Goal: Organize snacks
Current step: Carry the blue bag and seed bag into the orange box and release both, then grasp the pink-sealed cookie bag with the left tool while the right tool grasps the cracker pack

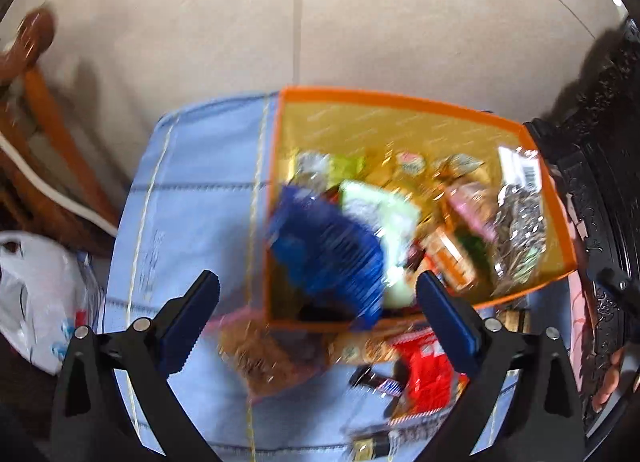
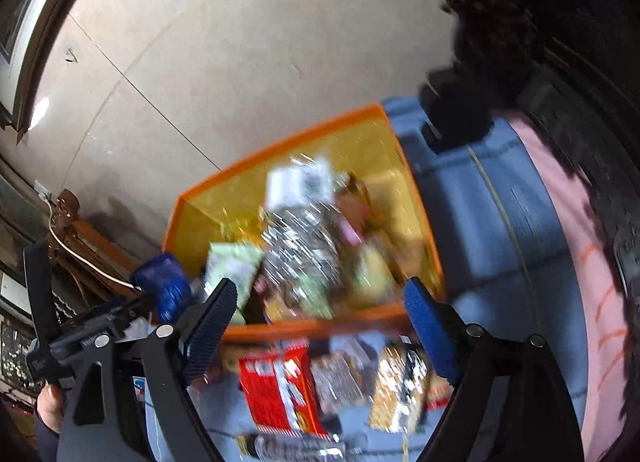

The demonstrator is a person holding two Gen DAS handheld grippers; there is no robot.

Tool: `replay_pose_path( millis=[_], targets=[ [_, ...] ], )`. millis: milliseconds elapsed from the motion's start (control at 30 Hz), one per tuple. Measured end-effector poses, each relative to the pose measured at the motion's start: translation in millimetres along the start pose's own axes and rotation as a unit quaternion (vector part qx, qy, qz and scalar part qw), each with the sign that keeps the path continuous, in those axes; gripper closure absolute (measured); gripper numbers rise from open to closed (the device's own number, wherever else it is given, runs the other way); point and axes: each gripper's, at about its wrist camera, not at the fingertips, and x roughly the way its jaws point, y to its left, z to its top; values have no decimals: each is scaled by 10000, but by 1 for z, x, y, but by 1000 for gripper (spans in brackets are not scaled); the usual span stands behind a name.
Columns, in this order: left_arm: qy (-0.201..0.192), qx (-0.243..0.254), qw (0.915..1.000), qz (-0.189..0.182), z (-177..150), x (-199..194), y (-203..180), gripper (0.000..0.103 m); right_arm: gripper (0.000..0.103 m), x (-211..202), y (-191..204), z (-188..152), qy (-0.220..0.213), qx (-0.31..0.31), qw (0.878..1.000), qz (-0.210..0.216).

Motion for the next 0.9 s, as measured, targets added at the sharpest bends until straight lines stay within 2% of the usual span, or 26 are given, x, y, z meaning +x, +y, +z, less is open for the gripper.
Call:
replay_pose_path(
  millis=[200, 333, 433, 533, 633, 767, 833, 900],
  targets=[
    [167, -397, 9991, -1, -32, -4, 32, 6, 11, -13, -17, -41, 287, 118, 9994, -123],
    [326, -461, 9984, 68, -60, -1, 44, 6, 11, -17, -29, -67, 496, 167, 9985, -178],
    [686, -657, 9952, 241, -84, 18, 57, 6, 11, -19, -39, -87, 640, 251, 9974, -222],
    [979, -1037, 9895, 245, -100, 38, 71, 6, 11, -16, -50, -105, 821, 351, 9956, -274],
    [1092, -1469, 9828, 231, -106, 54, 81, 6, 11, -14, -57, -117, 942, 408, 9942, -308],
    [1185, -1916, 9736, 365, -95, 79, 86, 6, 11, -15, -66, -127, 1006, 482, 9931, -349],
    [1252, -2079, 9692, 411, -88, 91, 87, 6, 11, -14, -72, -129, 1012, 536, 9926, -400],
    [1239, -2104, 9686, 462, -83, 102, 85, 5, 11, -11, -76, -129, 1040, 612, 9917, -449]
  ],
)
